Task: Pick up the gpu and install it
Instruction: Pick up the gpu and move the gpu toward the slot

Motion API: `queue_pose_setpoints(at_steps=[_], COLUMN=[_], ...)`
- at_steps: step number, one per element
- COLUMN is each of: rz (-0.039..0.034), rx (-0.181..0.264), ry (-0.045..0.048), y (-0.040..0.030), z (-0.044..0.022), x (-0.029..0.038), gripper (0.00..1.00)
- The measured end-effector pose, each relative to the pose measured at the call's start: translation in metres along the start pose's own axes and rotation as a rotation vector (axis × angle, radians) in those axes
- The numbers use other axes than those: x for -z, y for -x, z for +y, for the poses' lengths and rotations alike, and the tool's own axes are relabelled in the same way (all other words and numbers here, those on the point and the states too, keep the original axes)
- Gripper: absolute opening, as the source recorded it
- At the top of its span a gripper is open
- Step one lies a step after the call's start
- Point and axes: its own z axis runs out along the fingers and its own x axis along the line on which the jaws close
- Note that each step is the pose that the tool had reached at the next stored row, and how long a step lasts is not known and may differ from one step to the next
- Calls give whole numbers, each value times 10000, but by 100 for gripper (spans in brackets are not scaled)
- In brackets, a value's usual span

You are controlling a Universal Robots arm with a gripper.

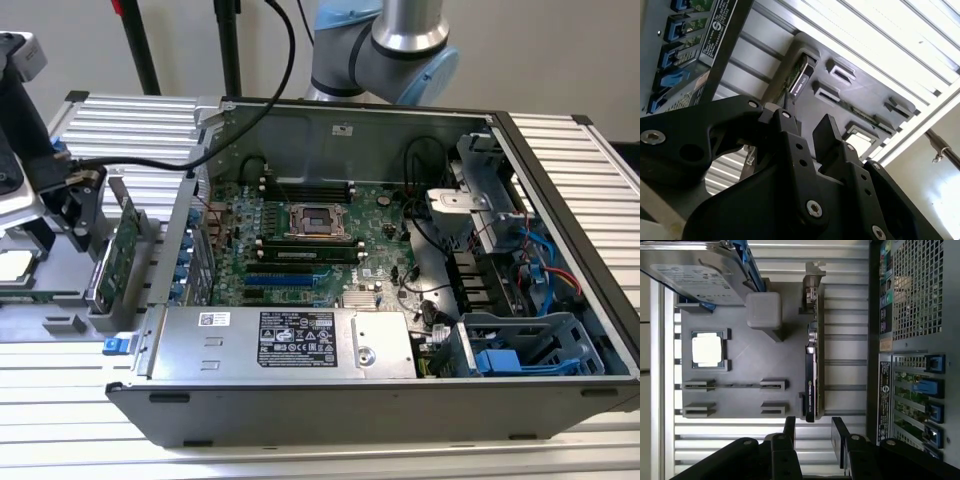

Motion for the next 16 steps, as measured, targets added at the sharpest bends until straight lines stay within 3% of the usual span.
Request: queue_pose_setpoints(at_steps=[16], rz=[0], rx=[0], ry=[0], y=[2], z=[-3], x=[-53], gripper=[100])
